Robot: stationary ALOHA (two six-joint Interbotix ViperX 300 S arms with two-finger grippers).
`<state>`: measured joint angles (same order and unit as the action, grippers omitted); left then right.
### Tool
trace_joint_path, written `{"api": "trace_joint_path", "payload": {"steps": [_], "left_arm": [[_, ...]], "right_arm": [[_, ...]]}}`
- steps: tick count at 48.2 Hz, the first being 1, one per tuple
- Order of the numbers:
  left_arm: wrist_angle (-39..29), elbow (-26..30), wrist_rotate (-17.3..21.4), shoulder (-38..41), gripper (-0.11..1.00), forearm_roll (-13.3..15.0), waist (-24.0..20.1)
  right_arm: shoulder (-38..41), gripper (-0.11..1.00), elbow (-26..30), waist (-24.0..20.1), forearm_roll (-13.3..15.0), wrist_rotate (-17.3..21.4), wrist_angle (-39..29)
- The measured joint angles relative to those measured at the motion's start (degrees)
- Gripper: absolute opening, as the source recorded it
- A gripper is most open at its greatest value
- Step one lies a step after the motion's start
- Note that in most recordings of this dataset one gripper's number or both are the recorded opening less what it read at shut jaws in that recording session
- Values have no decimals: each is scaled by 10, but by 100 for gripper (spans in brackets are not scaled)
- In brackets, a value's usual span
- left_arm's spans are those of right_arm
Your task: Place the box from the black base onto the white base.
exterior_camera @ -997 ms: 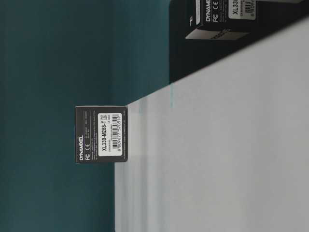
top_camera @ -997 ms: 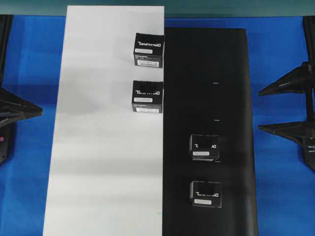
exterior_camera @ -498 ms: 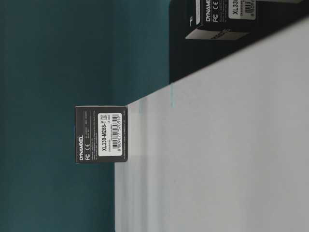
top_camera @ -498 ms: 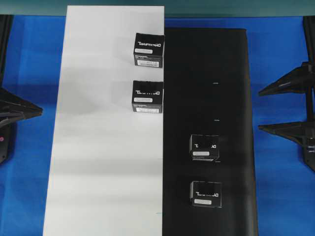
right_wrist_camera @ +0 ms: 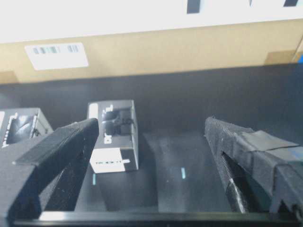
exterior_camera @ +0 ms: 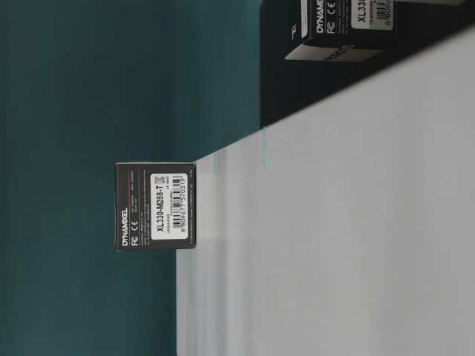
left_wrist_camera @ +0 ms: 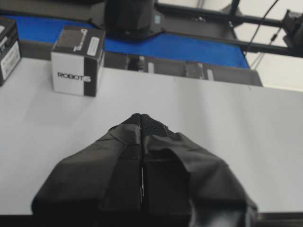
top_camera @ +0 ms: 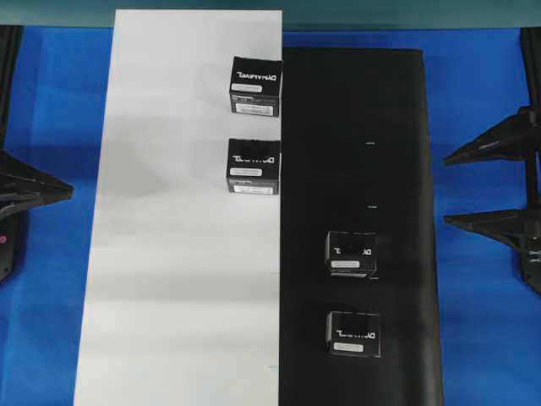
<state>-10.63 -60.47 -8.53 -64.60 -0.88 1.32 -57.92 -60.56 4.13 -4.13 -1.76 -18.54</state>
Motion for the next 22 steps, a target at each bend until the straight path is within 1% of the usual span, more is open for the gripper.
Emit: {"api": "trace_joint_path", "payload": {"steps": [17, 22], "left_arm": [[0, 0, 0, 0, -7, 0, 0], [-1, 0, 0, 0, -7, -1, -1]], "right_arm": [[0, 100, -2, 0, 0, 1, -1], [0, 100, -3, 0, 0, 7, -1]]}}
